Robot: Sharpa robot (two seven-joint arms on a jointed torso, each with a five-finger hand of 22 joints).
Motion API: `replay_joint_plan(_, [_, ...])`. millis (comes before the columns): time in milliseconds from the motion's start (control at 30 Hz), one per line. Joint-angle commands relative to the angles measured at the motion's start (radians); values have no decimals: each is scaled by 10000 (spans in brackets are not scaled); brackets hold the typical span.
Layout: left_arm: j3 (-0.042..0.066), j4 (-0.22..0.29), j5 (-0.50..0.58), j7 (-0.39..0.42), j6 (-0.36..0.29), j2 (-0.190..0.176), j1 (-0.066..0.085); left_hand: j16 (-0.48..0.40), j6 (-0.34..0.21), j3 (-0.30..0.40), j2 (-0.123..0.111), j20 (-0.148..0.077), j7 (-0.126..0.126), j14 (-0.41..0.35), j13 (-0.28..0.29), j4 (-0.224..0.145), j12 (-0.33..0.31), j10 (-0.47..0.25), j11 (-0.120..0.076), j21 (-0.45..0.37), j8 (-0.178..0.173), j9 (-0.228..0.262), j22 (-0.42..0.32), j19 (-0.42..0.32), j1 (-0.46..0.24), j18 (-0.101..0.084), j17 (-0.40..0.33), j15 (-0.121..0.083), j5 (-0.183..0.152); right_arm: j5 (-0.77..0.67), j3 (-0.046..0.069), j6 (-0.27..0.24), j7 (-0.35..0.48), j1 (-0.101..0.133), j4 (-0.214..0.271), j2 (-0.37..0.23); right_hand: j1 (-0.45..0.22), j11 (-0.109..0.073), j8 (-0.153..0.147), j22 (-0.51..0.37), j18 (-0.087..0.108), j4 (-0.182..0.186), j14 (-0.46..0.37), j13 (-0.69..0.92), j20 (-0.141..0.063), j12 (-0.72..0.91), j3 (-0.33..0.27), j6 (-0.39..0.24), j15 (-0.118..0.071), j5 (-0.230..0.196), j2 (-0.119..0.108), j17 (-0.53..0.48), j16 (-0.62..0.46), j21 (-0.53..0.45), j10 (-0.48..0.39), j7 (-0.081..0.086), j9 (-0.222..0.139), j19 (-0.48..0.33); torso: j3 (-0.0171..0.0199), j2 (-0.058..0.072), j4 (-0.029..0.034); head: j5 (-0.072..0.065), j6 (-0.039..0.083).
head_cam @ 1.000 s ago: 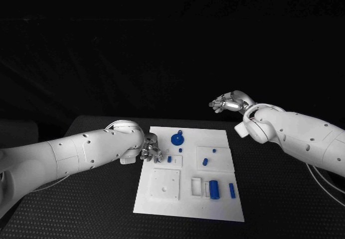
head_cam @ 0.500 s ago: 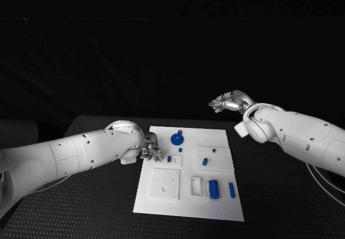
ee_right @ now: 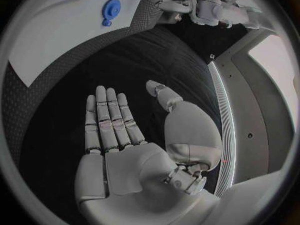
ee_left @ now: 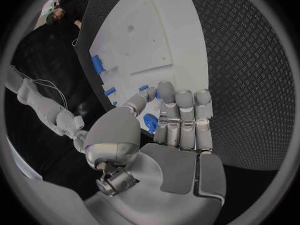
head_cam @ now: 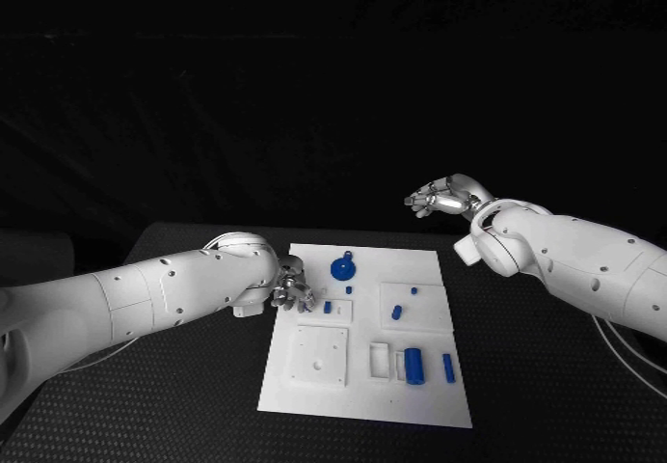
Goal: Assemble the parts on the task board
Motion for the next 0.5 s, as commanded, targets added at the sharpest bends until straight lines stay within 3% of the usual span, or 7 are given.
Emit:
replay_joint_plan(33, [-1,38,68,10,247,15,-2,27,-10,722,251,-676,-67,-2,-4,-678,28,121,-209,59,57,10,177,77,292,149,-11,-55,24,-5,2,111,62,-2,6,-1,-8,11,57,14,178,-25,50,-10,62,-39,-43,-68,31,61,105,10,-59,-35,59,191,-10,8,-1,1,7,-1,-18])
replay_joint_plan(500, [-1,9,69,6,235,2,-4,23,-12,729,252,-676,-66,1,-9,-682,20,122,-209,55,50,21,176,78,297,150,-17,-58,23,-5,2,112,68,-2,7,1,-9,11,59,22,180,-26,51,-10,64,-40,-44,-68,31,62,105,13,-63,-44,59,191,-14,10,2,3,1,0,-41])
